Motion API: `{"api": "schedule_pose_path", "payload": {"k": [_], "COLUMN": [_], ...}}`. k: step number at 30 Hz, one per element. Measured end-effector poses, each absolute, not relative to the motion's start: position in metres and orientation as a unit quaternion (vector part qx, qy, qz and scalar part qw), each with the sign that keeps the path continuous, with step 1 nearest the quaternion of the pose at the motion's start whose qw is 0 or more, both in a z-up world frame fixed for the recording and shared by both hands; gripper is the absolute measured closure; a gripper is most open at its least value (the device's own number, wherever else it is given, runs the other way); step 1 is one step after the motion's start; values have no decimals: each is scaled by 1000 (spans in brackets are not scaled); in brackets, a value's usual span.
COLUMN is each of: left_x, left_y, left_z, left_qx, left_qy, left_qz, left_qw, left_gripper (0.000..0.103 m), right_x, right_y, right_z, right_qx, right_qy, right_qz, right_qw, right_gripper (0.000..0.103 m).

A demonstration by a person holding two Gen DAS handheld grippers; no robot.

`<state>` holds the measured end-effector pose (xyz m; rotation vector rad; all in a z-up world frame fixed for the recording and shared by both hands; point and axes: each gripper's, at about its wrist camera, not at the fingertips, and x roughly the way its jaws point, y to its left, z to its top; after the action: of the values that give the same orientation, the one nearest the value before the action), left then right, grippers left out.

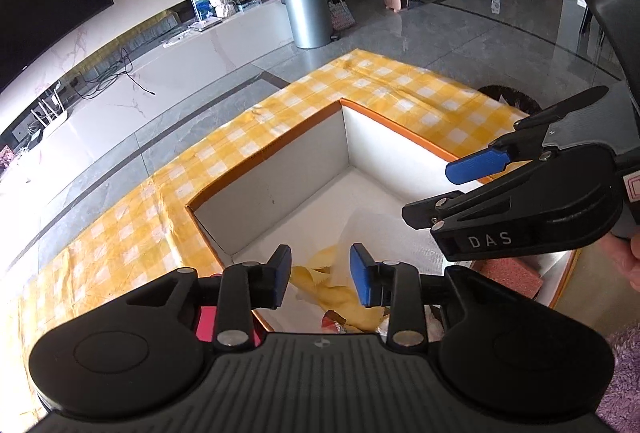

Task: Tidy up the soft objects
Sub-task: 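Carry the mesh bag and yellow cloth into the orange box and release both, then withdraw both tools from the box back over the table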

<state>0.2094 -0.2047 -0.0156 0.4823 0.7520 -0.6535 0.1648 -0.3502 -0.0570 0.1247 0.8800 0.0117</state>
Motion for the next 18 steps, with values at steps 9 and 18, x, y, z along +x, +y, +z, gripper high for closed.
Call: {"api": "schedule_pose_path", "payload": {"k": [9,18], "left_x": [164,116], "left_y": [-158,-90], "left_z": [16,20], "left_qx": [172,113], "left_qy": [302,276], "left_qz": [-301,-260], "left_qw": [888,918], "left_gripper": [63,63], "right_x": [112,43], "right_y": [-330,-290], "right_z": [-22,-22], "right_qx": [62,89], "right_qy": [351,284], "right_qz": [-29,-45], "right_qw": [934,954], "right_gripper": [41,37]}}
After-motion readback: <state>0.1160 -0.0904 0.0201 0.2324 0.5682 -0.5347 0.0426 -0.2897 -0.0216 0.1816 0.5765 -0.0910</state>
